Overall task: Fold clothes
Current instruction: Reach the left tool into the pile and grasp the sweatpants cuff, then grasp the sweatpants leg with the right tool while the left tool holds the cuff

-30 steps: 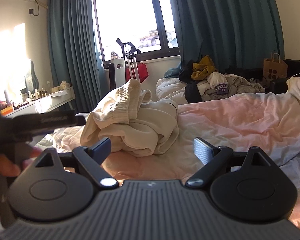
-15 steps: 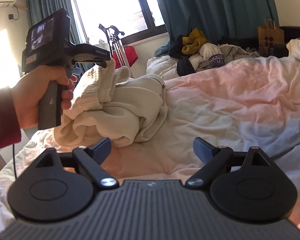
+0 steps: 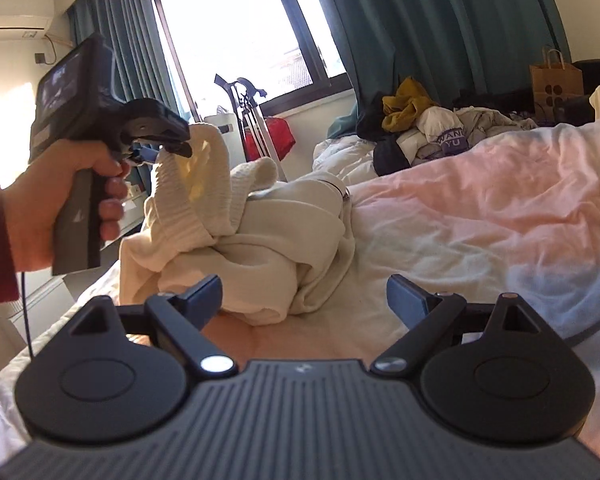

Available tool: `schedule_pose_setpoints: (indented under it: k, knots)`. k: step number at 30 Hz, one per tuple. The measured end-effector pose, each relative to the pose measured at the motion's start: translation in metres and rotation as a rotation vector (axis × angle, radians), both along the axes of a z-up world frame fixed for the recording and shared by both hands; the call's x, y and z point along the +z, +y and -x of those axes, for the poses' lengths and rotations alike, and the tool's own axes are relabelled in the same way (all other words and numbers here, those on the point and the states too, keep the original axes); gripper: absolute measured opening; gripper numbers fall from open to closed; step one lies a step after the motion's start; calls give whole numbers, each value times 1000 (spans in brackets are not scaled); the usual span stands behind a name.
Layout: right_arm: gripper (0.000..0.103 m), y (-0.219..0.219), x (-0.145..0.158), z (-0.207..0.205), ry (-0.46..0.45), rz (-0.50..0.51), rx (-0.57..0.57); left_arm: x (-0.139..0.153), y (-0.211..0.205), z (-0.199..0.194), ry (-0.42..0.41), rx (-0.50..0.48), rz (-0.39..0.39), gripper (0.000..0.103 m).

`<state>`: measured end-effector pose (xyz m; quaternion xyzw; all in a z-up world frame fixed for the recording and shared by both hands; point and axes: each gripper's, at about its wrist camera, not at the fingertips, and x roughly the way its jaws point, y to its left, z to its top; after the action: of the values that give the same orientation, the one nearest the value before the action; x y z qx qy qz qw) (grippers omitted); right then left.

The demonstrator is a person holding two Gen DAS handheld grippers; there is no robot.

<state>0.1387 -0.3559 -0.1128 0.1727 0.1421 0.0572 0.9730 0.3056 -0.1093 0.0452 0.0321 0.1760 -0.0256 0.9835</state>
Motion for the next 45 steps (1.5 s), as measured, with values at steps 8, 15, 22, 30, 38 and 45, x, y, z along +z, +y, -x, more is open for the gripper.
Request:
schedule_pose_setpoints:
  k: [8, 15, 22, 30, 38, 45]
  knots:
    - [91, 5, 22, 27, -61, 37, 22, 39, 97, 126, -43, -11, 173, 26]
    - [91, 19, 27, 42, -21, -40, 129, 10, 182, 216, -16, 21, 253, 24]
    - [91, 39, 24, 52, 36, -134, 263, -46, 263, 239, 94, 159, 462, 20]
    - [90, 59, 17, 24, 121, -158, 314, -68, 298, 236, 128, 260, 600, 20]
    - [78, 72, 5, -62, 288, -216, 332, -91, 310, 204, 203, 326, 715, 16]
    - [58, 105, 1, -107, 401, -231, 388, -101, 326, 194, 211, 354, 797, 16]
